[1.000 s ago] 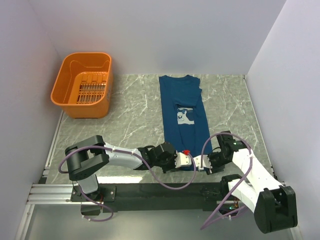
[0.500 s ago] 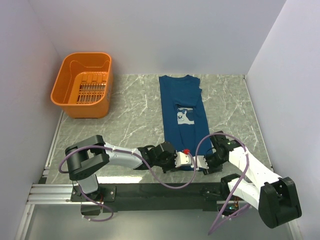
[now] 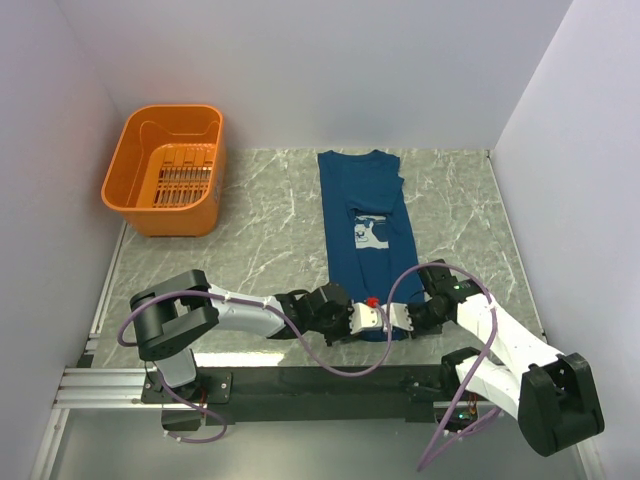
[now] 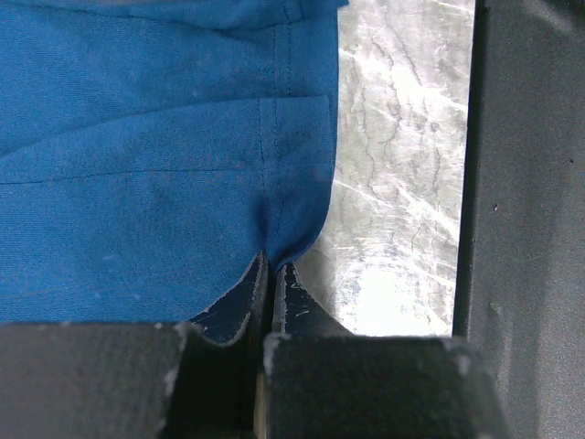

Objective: Fold and stack the t-shirts
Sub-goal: Fold the tshirt

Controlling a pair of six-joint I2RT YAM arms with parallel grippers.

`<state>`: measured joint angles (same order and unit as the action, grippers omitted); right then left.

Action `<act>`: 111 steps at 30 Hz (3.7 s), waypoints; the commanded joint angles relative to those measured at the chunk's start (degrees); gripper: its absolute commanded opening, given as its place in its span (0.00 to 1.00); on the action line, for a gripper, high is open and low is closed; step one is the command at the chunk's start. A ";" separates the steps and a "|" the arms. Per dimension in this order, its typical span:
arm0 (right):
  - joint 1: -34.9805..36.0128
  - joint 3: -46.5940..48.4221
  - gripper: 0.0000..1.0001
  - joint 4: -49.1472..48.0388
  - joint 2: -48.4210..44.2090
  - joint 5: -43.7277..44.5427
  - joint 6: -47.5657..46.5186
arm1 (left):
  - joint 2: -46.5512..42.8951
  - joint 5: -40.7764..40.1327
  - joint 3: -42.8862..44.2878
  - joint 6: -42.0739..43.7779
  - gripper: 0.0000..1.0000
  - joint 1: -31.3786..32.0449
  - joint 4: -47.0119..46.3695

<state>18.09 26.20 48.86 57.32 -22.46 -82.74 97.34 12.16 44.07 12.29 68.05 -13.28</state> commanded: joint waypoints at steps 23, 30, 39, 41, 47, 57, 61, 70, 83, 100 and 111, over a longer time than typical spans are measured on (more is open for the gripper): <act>-6.66 12.11 0.00 11.70 1.03 -16.91 -1.57 | -5.58 12.97 1.98 0.36 0.01 -8.63 3.08; -11.23 20.73 0.00 9.51 8.59 -19.73 4.16 | -4.36 17.36 6.80 2.03 0.01 -14.87 6.24; -13.16 32.15 0.00 2.91 20.45 -19.03 14.97 | 3.81 21.06 20.15 4.84 0.01 -23.66 11.95; -13.51 34.79 0.00 2.03 23.00 -18.94 16.90 | 5.57 21.06 22.71 5.63 0.01 -25.50 13.10; -14.39 40.59 0.00 -1.13 27.93 -17.18 20.51 | 10.67 20.18 30.45 5.81 0.01 -29.11 15.56; -15.10 49.56 0.00 -2.28 36.28 -15.69 24.20 | 17.61 18.16 40.73 5.28 0.01 -32.10 16.53; -15.36 53.16 0.00 -2.10 40.14 -15.25 25.08 | 19.99 17.20 43.63 4.85 0.01 -32.98 16.53; -15.89 58.17 0.00 -4.30 45.59 -14.63 28.15 | 23.60 15.44 47.68 4.05 0.01 -34.83 15.13; -15.89 63.28 0.00 -8.69 51.93 -13.14 34.66 | 28.08 12.80 53.66 3.88 0.01 -35.53 15.30; -15.80 69.69 0.00 -13.44 57.37 -9.97 42.31 | 33.35 8.93 60.16 1.94 0.01 -36.85 14.25; -15.19 70.48 0.34 -22.31 59.22 -0.59 55.98 | 34.85 4.98 63.85 -3.23 0.36 -37.03 13.72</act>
<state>2.63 94.19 34.24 116.64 -28.77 -35.57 132.51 19.90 104.44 12.53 31.31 3.22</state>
